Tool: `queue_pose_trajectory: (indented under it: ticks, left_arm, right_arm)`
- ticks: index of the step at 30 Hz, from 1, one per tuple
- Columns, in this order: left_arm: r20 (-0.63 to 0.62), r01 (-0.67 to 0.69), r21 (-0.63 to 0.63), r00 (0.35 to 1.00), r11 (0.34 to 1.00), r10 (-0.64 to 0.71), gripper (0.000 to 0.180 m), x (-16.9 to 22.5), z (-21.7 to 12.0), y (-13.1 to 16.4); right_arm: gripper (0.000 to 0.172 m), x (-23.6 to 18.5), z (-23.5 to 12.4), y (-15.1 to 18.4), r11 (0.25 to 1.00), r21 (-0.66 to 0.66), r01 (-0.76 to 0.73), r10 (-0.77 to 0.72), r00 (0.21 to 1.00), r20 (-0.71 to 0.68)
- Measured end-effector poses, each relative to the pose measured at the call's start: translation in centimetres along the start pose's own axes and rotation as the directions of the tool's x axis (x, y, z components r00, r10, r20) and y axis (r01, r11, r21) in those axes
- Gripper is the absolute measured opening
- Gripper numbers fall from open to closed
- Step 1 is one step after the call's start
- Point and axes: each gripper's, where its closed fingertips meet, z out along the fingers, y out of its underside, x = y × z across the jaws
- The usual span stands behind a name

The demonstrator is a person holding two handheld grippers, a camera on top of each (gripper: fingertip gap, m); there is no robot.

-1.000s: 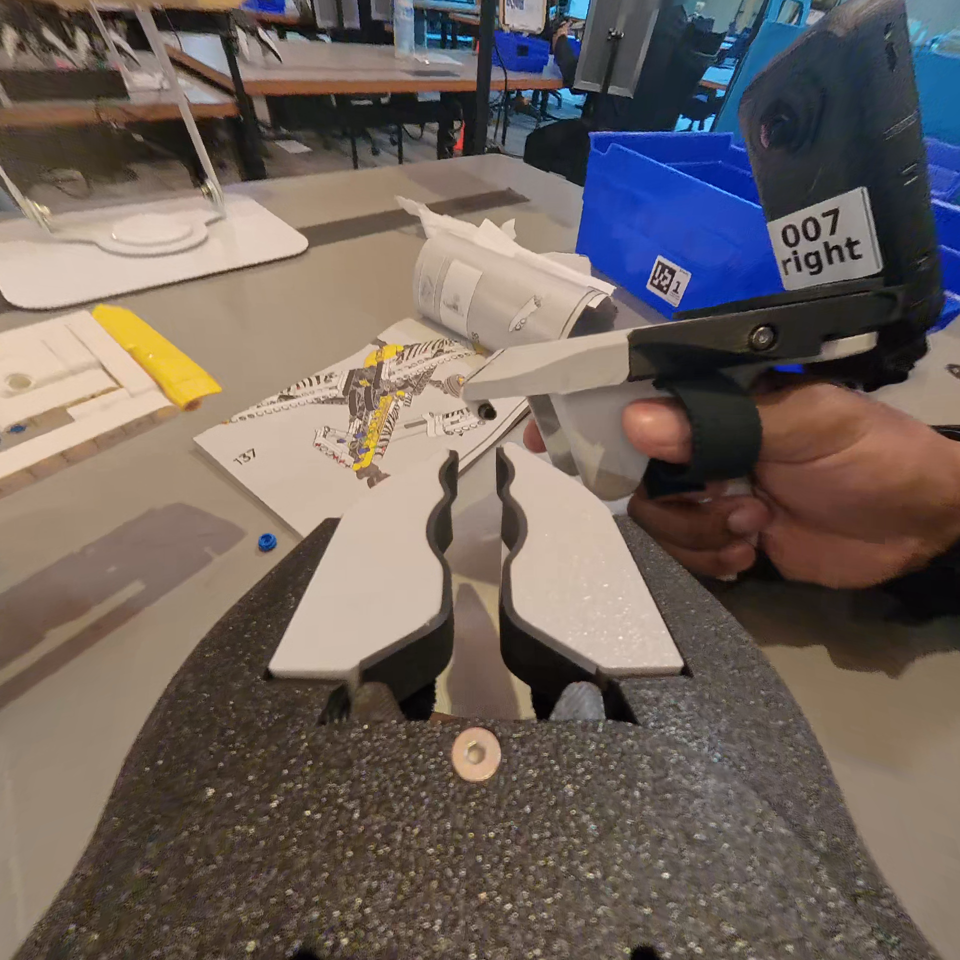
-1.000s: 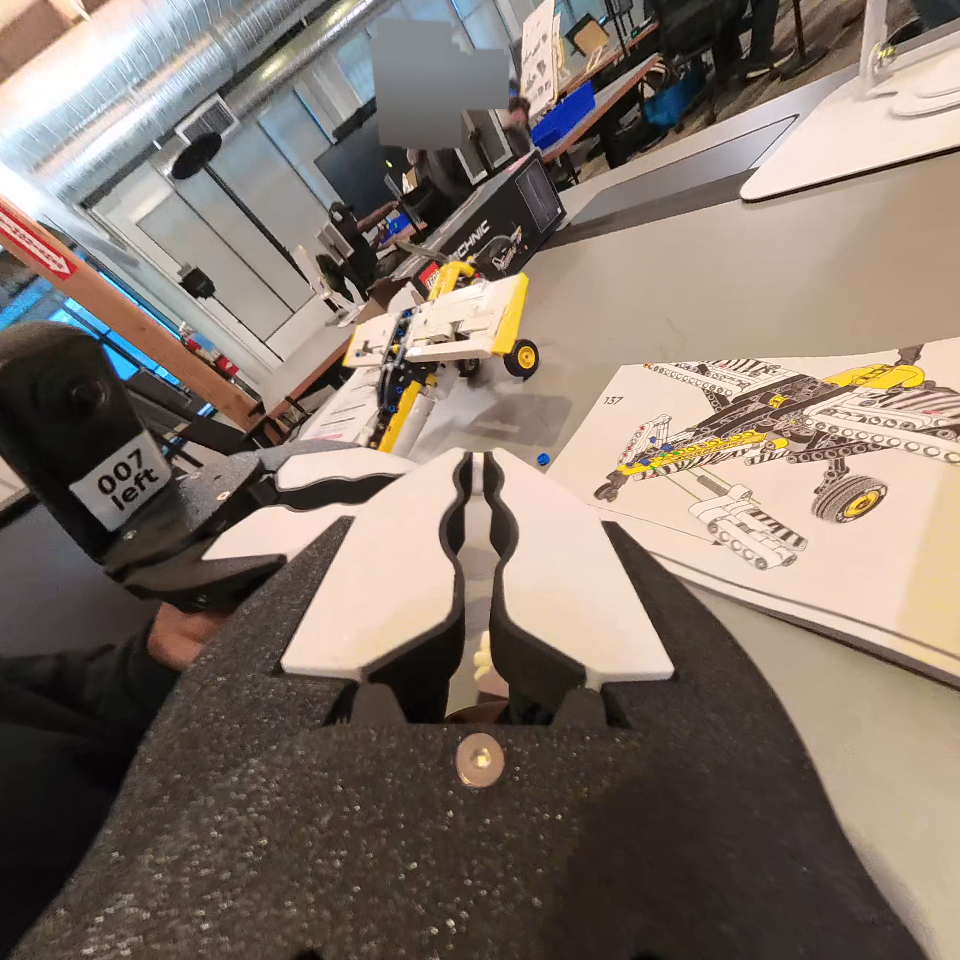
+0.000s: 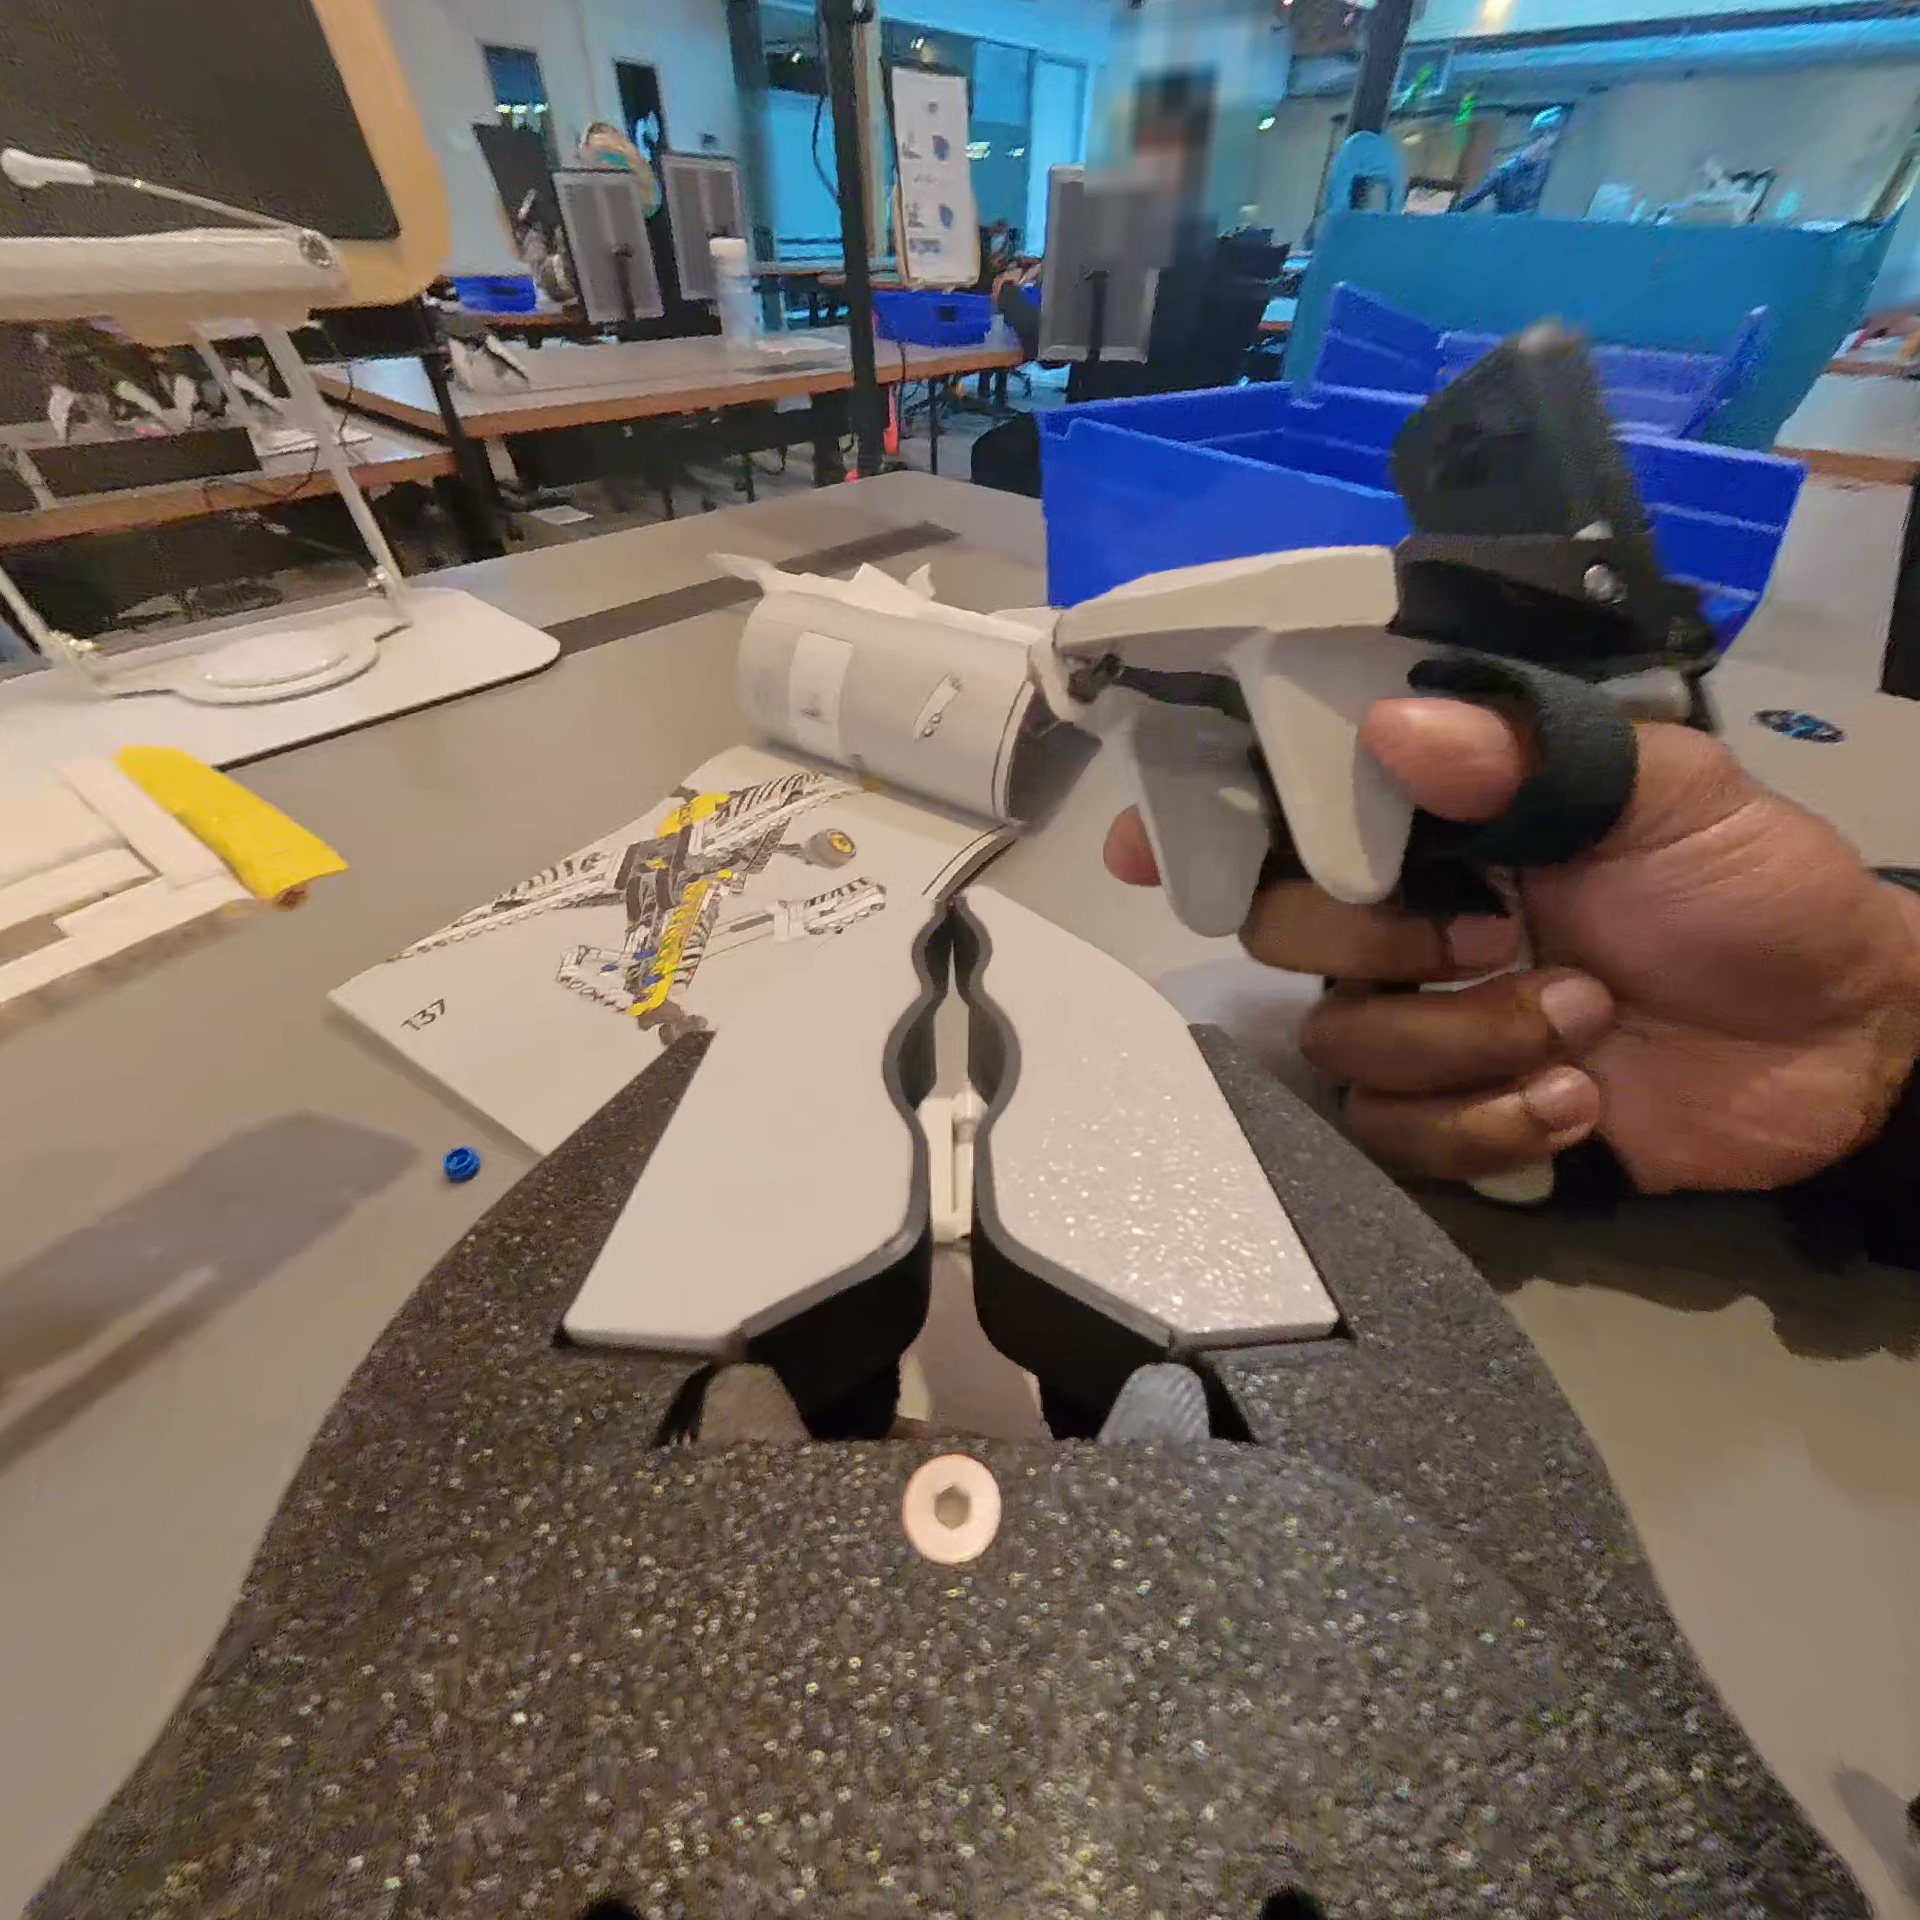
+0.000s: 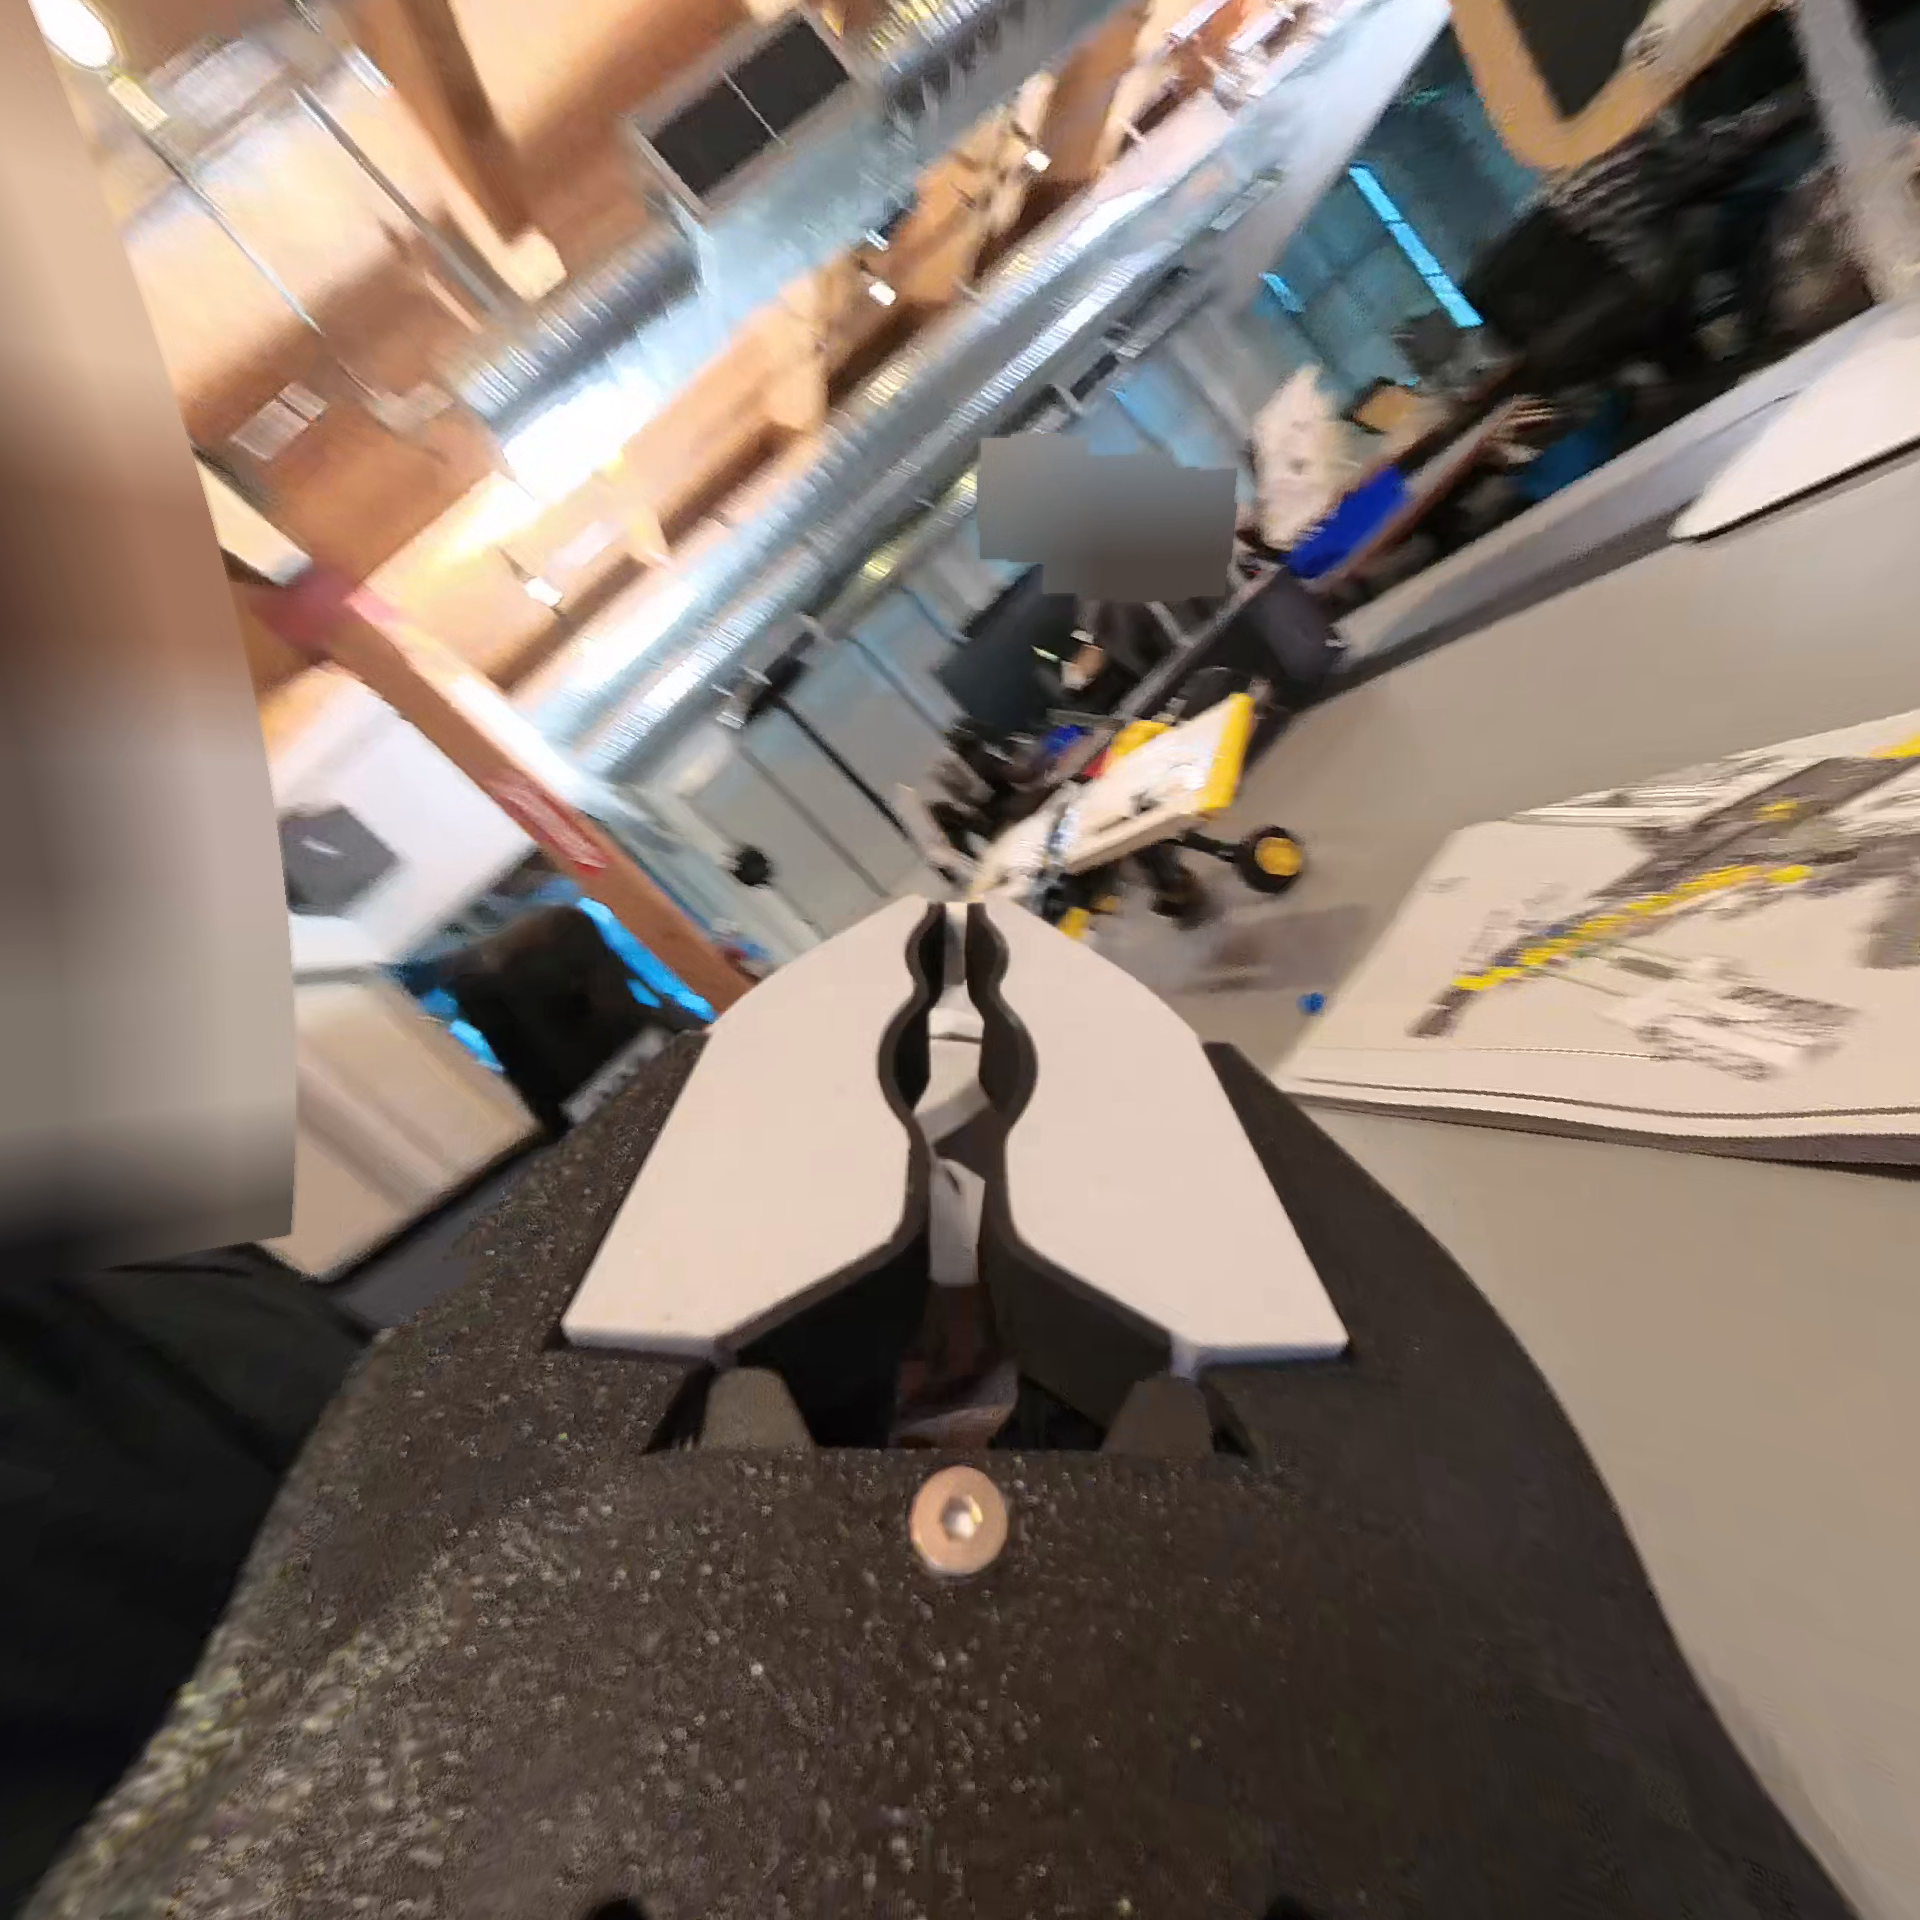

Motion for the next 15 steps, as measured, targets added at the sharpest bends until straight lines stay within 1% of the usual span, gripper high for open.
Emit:
queue_pose_trajectory:
  ticks: [3, 4, 7, 9, 12, 15]
  left_arm:
    - [-0.067, 0.022, 0.08, 0.998, 0.997, -0.017, 0.009, 1.0, -0.2, -1.2]
    - [-0.081, 0.026, 0.107, 0.997, 0.994, -0.017, 0.012, 1.2, -0.3, -1.6]
    - [-0.096, 0.013, 0.167, 0.995, 0.986, 0.003, 0.016, 1.4, -0.8, -2.8]
    - [-0.104, 0.019, 0.186, 0.995, 0.982, 0.001, 0.018, 1.6, -0.9, -3.2]
    - [-0.081, 0.023, 0.201, 0.997, 0.979, -0.006, 0.016, 1.7, -1.3, -3.7]
    - [-0.009, -0.062, 0.174, 0.998, 0.983, 0.065, 0.011, 2.1, -1.2, -3.6]
  right_arm:
    - [0.003, -1.0, 0.0, -0.1, 0.99, 0.028, -0.139, 0.134, 0.982, 0.13]
    - [0.003, -1.2, 0.0, 0.0, 0.988, 0.022, -0.153, 0.148, 0.978, 0.151]
    - [0.003, -1.8, 0.3, 0.5, 0.992, -0.004, -0.124, 0.123, 0.978, 0.17]
    - [0.003, -1.8, 0.4, 0.8, 0.995, -0.011, -0.1, 0.1, 0.983, 0.155]
    - [0.003, -1.2, 0.4, 0.8, 0.999, -0.003, -0.036, 0.036, 0.996, 0.083]
    - [0.004, -0.7, 0.3, 0.8, 0.997, -0.002, 0.083, -0.083, 0.996, -0.014]
